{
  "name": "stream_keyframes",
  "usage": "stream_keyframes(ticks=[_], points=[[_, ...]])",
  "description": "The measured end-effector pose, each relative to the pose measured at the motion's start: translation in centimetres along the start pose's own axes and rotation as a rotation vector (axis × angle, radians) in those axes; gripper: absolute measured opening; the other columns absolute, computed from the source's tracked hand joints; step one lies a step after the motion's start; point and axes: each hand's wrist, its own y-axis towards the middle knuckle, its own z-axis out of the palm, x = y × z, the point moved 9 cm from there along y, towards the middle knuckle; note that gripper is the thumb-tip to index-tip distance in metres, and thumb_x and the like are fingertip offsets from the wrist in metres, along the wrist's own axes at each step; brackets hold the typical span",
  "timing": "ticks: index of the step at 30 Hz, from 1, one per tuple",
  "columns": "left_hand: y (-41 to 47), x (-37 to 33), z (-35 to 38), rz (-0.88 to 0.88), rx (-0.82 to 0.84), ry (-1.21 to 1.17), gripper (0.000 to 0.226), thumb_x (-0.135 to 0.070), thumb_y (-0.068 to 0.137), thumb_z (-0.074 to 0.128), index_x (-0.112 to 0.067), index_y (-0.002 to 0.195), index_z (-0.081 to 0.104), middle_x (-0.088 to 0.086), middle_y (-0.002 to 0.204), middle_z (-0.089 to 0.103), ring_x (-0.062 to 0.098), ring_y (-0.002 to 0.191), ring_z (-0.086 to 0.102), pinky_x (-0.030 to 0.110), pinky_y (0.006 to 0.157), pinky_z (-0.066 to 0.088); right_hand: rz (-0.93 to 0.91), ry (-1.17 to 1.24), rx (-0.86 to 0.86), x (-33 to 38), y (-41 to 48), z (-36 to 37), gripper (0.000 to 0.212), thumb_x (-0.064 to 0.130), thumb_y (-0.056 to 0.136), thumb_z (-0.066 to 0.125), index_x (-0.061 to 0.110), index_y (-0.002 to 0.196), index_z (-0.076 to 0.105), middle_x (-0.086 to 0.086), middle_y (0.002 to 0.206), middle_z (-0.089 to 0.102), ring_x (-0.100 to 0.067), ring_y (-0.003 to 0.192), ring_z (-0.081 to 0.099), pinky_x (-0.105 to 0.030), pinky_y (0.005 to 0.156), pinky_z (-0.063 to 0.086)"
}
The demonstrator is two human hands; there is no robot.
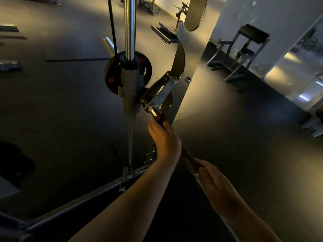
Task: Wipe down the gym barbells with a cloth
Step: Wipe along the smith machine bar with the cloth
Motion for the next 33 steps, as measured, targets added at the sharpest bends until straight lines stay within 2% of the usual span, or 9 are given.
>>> stream_keyframes(ticks=[3,5,9,12,14,17,21,28,33], points=[[-4.2,0.3,1.2,0.265,0.170,0.108,0.066,-0.025,0.107,0.042,-0.038,0.161,0.006,-0.013,0.165,-0.003,0.028,0.147,0.031,0.051,0.112,0.044,0.010,-0.004,-0.007,0.0,0.2,0.0,0.038,0.038,0.108,0.037,0.037,0.144,0.047,0.017,0.134,0.052,0.011,0.111,0.051,-0.009,0.087,0.037],[-3.9,0.4,1.6,0.361,0.246,0.167,0.065,-0.026,0.106,0.045,-0.038,0.160,0.010,-0.019,0.164,-0.013,0.024,0.154,0.014,0.052,0.118,0.036,0.021,-0.012,-0.003,0.0,0.2,0.0,0.035,0.037,0.108,0.037,0.039,0.142,0.045,0.017,0.130,0.053,0.011,0.107,0.052,-0.009,0.085,0.037],[0.1,-2.3,1.6,0.531,0.309,0.469,0.042,-0.035,0.105,0.039,-0.023,0.143,0.049,-0.006,0.163,0.015,0.020,0.154,0.007,0.049,0.125,0.015,-0.009,-0.008,0.003,0.5,-0.1,-0.1,0.034,0.037,0.108,0.037,0.039,0.141,0.046,0.021,0.122,0.053,0.017,0.105,0.049,-0.011,0.082,0.038],[1.9,-5.1,1.9,0.869,0.406,0.772,0.041,-0.038,0.102,0.035,-0.020,0.122,0.066,-0.002,0.145,0.047,0.018,0.140,0.035,0.043,0.120,0.023,-0.028,-0.009,-0.016,0.5,-0.3,-0.2,0.033,0.036,0.107,0.037,0.038,0.139,0.047,0.019,0.123,0.054,0.016,0.106,0.050,-0.010,0.082,0.041],[3.5,-5.7,2.4,0.962,0.526,0.927,0.045,-0.042,0.100,0.030,-0.022,0.113,0.068,-0.005,0.130,0.057,0.015,0.124,0.050,0.035,0.111,0.029,-0.028,-0.011,-0.006,0.3,-0.2,-0.1,0.035,0.036,0.107,0.035,0.035,0.140,0.048,0.015,0.124,0.055,0.015,0.106,0.051,-0.010,0.081,0.042],[5.6,-5.8,3.3,0.921,0.592,1.075,0.032,-0.038,0.102,0.037,-0.025,0.104,0.066,-0.007,0.117,0.062,0.013,0.114,0.056,0.036,0.110,0.032,-0.019,0.005,0.000,0.1,-0.3,-0.1,0.037,0.037,0.107,0.034,0.032,0.141,0.048,0.013,0.125,0.056,0.015,0.105,0.052,-0.012,0.081,0.042],[3.2,-5.3,3.5,0.844,0.475,0.990,0.027,-0.035,0.102,0.039,-0.027,0.101,0.065,-0.006,0.119,0.059,0.014,0.118,0.050,0.040,0.113,0.028,-0.015,-0.006,-0.015,0.4,-0.5,-0.2,0.037,0.037,0.108,0.034,0.032,0.142,0.048,0.016,0.122,0.054,0.016,0.104,0.052,-0.010,0.077,0.041],[-1.0,-5.1,2.8,1.023,0.716,0.895,0.032,-0.036,0.102,0.038,-0.025,0.107,0.068,-0.007,0.119,0.064,0.010,0.118,0.052,0.033,0.110,0.032,-0.019,-0.024,-0.026,0.7,-0.7,-0.3,0.031,0.036,0.109,0.033,0.035,0.135,0.050,0.019,0.114,0.054,0.017,0.101,0.050,-0.011,0.075,0.040],[4.6,-6.7,2.2,0.907,0.599,0.967,0.019,-0.033,0.100,0.046,-0.024,0.099,0.063,-0.007,0.108,0.063,0.008,0.105,0.056,0.038,0.105,0.043,-0.032,-0.035,-0.037,0.8,-0.7,-0.3,0.032,0.039,0.108,0.031,0.036,0.135,0.048,0.018,0.115,0.055,0.016,0.100,0.053,-0.011,0.074,0.044]])
